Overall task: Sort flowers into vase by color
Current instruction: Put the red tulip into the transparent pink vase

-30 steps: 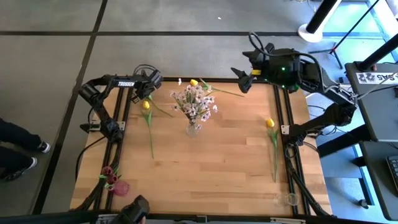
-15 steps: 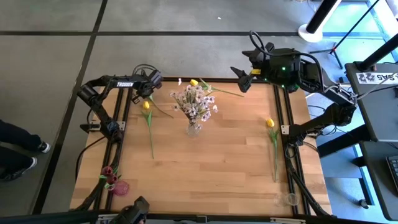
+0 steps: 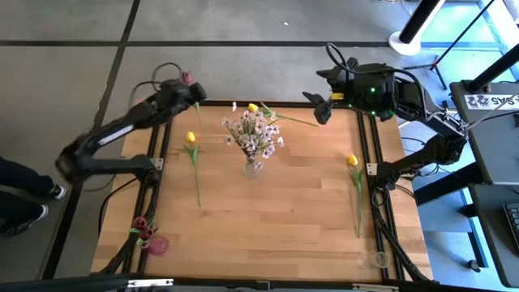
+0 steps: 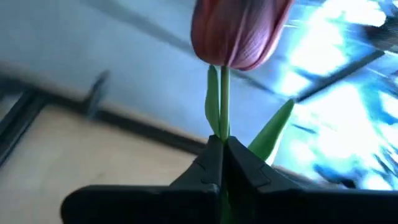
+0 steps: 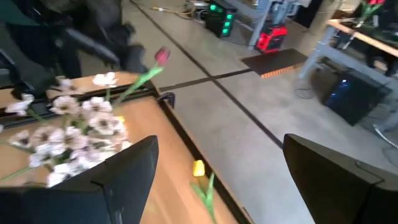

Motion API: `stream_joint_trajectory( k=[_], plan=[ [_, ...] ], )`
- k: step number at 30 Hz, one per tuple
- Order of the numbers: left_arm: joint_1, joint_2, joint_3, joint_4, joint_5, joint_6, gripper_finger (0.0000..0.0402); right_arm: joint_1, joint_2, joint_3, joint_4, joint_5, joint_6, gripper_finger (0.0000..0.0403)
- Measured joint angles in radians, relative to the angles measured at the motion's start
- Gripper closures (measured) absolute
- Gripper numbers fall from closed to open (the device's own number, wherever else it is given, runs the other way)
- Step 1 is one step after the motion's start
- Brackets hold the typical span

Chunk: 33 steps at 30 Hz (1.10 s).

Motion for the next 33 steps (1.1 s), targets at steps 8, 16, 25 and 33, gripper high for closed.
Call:
stream_joint_trajectory(
  k=[8,16,25,33],
  plan=[
    [-0.109,-0.446,0.002,0.004,0.225,0.365,0.0401,0.001,-0.001,0.0,-0.009,-0.053,0.027,0.0059],
    [-0.161,-0.633,0.002,0.042,0.544,0.415,0.0401,0.001,0.002,0.0,0.057,-0.059,0.029,0.0059],
    [-0.192,-0.706,0.002,0.257,1.016,0.322,0.0401,0.0,0.024,0.0,0.096,-0.037,0.158,0.0059],
    [-0.194,-0.834,0.003,0.346,1.185,0.243,0.0401,0.001,0.061,0.0,0.078,-0.069,0.376,0.0059]
  ],
)
